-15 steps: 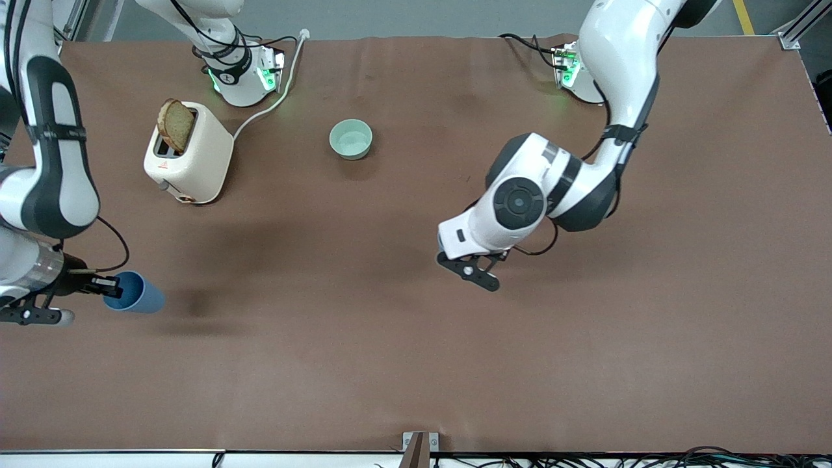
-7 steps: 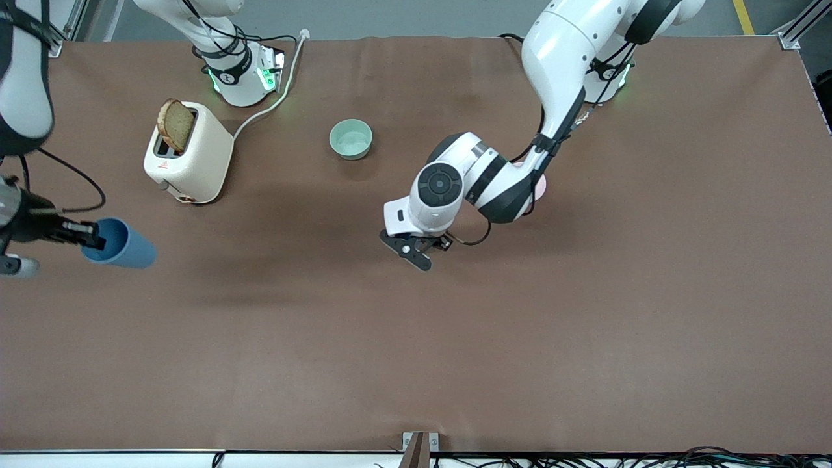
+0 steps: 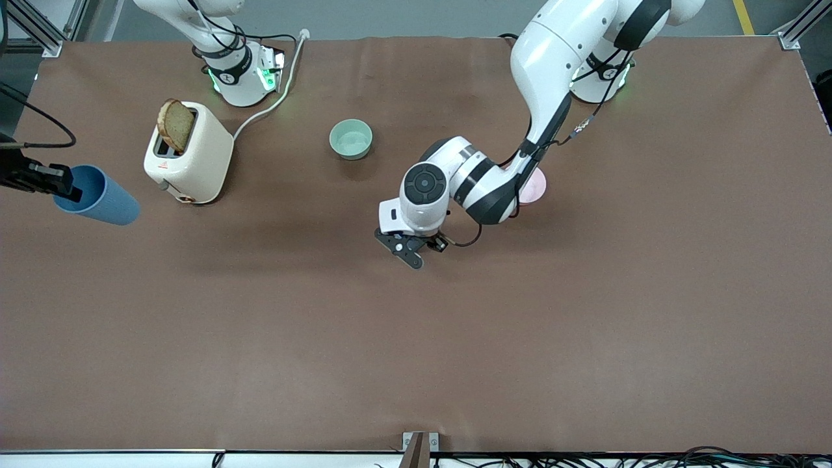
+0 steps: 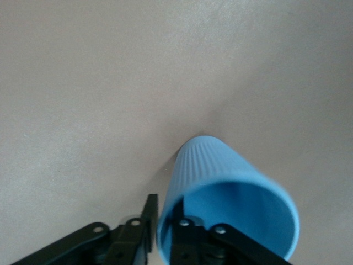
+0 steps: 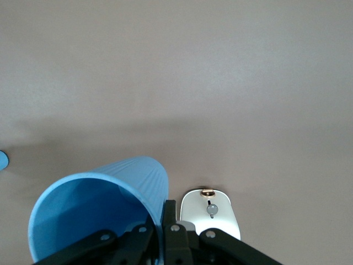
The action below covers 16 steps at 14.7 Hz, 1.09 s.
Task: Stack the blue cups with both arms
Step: 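Set the cup down, open the left gripper and withdraw it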
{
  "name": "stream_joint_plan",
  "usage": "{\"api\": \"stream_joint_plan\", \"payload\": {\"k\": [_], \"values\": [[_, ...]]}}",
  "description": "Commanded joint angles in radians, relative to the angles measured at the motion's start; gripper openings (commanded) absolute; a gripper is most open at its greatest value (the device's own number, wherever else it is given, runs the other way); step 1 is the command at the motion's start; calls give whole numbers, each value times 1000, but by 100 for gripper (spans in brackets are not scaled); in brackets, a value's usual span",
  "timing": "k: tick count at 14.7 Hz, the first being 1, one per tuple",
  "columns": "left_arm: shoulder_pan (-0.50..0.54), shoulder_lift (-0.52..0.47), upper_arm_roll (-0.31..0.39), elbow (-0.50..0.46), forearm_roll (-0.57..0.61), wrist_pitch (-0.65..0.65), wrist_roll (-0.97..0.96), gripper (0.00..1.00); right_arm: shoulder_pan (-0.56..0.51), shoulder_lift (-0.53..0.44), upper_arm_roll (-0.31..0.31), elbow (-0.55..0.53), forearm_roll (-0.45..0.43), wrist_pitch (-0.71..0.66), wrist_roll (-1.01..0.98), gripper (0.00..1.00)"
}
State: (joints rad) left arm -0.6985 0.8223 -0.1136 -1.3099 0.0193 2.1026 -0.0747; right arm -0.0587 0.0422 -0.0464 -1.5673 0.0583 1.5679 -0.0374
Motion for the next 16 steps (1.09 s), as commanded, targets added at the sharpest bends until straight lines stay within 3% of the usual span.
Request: {"api": "stream_joint_plan", "payload": {"k": [1, 6, 12, 14, 16], "values": [[-10, -40, 12, 21, 24, -32, 4, 100, 3, -33, 0, -30, 2, 0, 16, 0], [118, -208, 9, 24, 8, -164, 6, 100, 10, -28, 0, -23, 3, 7, 17, 0], [437, -357, 25, 21, 66, -271, 4, 100, 86, -22, 2, -19, 18, 58, 109, 0], [535, -390, 20, 21, 84, -273, 6, 100, 115, -6, 0, -20, 76, 98, 122, 0], [576, -434, 35, 17, 77, -271, 4, 100, 170, 22, 0, -22, 101, 151, 192, 0]]}}
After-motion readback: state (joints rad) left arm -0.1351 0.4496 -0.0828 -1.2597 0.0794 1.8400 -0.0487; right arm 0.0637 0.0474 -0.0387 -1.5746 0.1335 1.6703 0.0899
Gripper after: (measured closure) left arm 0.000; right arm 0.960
